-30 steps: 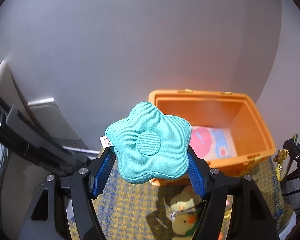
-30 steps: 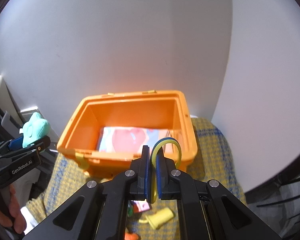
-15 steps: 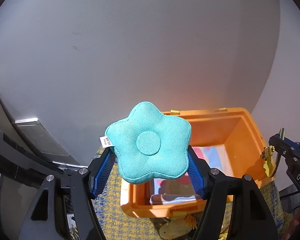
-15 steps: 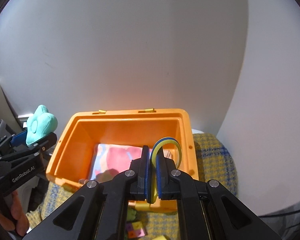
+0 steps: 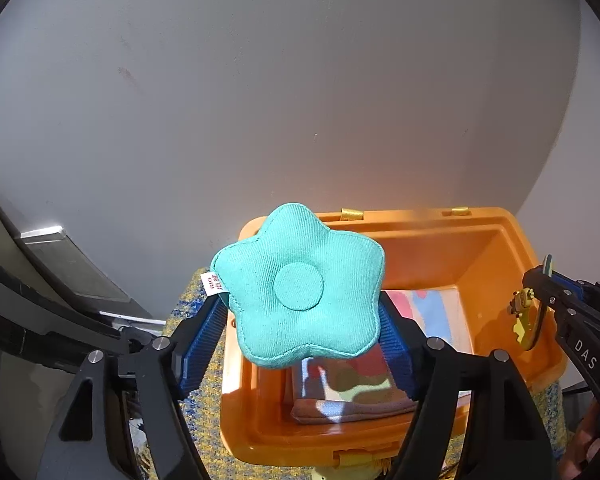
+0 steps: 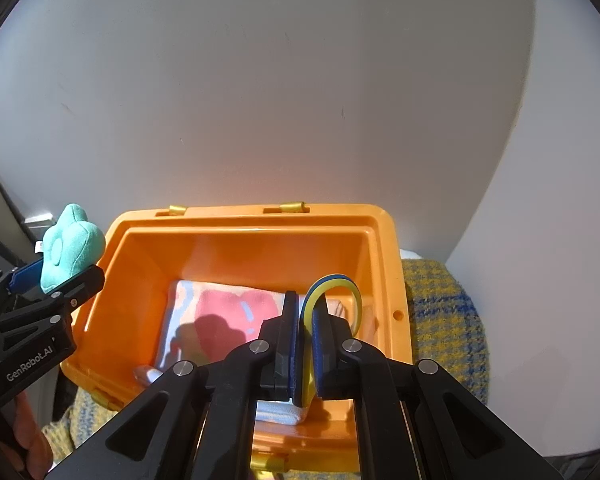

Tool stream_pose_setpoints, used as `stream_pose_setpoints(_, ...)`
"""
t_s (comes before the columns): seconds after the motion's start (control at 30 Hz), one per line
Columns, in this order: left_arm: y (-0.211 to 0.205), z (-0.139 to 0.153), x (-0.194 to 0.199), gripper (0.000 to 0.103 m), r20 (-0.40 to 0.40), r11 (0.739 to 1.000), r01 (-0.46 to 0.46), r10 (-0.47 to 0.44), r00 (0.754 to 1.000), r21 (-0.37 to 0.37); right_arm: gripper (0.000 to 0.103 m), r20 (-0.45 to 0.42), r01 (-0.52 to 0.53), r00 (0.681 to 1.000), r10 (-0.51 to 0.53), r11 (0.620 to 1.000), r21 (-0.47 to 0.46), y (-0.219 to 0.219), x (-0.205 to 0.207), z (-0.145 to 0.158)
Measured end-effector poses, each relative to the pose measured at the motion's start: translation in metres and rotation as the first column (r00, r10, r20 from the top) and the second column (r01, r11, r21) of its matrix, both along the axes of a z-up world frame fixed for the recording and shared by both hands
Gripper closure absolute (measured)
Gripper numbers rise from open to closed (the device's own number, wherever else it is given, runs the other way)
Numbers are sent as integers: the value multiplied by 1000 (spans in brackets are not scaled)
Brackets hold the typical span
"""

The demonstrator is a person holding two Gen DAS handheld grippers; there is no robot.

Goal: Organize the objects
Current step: 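Carry both toys over the orange crate and open both tools to drop them, then move both tools back toward the remaining toys beside the crate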

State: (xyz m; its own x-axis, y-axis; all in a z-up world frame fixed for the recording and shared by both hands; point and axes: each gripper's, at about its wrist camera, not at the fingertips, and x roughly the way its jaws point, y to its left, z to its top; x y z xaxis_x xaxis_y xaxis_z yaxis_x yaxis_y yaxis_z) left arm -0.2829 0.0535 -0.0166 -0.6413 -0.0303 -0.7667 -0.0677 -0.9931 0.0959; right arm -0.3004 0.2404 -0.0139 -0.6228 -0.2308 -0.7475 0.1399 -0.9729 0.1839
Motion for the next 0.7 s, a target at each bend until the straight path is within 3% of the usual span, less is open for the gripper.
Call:
stream_pose_setpoints(0.03,0,0,1,23,2,1000,-8,8,1000,-2,87,5,0,1000,0,1000,1,-1,0,1)
stream_pose_setpoints(0.1,1,-1,0,12,0,1000,-26,26,1000,-9,59,10,10,1000,-10,1000,0,2,0,1)
stream_pose_setpoints(0.13,1,0,1,8,-5,999,-36,35,999,-13,39,6,21,1000,-21,1000,1,3,2,1)
stream_pose_setpoints(0.17,0,1,2,8,-9,999,-41,41,999,-11,27,-6,30,1000,-30,1000,2,5,4,3)
stream_pose_setpoints(0.23,-3,3,4,4,-6,999,-48,48,999,-8,22,-12,37,999,-37,999,9,7,6,6)
stream_pose_setpoints(0.7,-4,16,23,1,-5,998,-57,57,998,-2,22,7,57,998,-57,998,-12,13,23,16)
